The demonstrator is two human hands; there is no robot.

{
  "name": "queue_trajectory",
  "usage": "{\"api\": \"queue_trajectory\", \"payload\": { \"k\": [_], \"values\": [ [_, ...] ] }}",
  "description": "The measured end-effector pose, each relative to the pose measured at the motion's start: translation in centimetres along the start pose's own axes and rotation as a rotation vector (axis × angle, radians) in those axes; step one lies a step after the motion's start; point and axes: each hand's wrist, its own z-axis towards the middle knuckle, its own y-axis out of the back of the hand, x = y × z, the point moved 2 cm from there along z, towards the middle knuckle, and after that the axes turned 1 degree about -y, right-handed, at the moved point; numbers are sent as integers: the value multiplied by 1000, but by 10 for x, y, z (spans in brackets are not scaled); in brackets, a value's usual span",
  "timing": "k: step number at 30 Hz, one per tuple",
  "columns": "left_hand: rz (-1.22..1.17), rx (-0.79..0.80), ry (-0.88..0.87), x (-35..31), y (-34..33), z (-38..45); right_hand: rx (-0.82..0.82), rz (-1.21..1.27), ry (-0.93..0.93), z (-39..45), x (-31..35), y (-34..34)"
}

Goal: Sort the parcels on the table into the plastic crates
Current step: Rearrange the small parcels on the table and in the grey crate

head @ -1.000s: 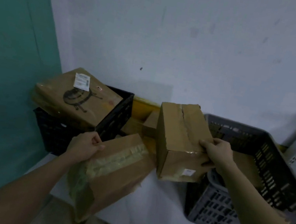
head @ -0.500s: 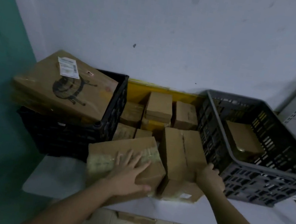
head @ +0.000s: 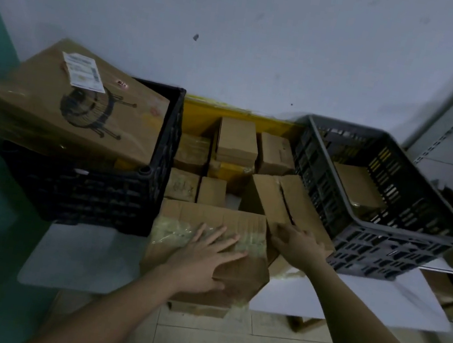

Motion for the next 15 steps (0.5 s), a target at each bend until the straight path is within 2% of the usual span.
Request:
{"api": "queue_trajectory", "payload": {
  "k": [5, 12, 15],
  "values": [
    [19, -16, -9, 6, 3, 17, 40, -2, -15, 15, 3, 1],
    [58, 1, 24, 9, 2, 22, -98, -16, -49, 45, 14, -2],
    [66, -9, 66, 17, 9, 34, -93, 3, -25, 59, 14, 5]
  ]
}}
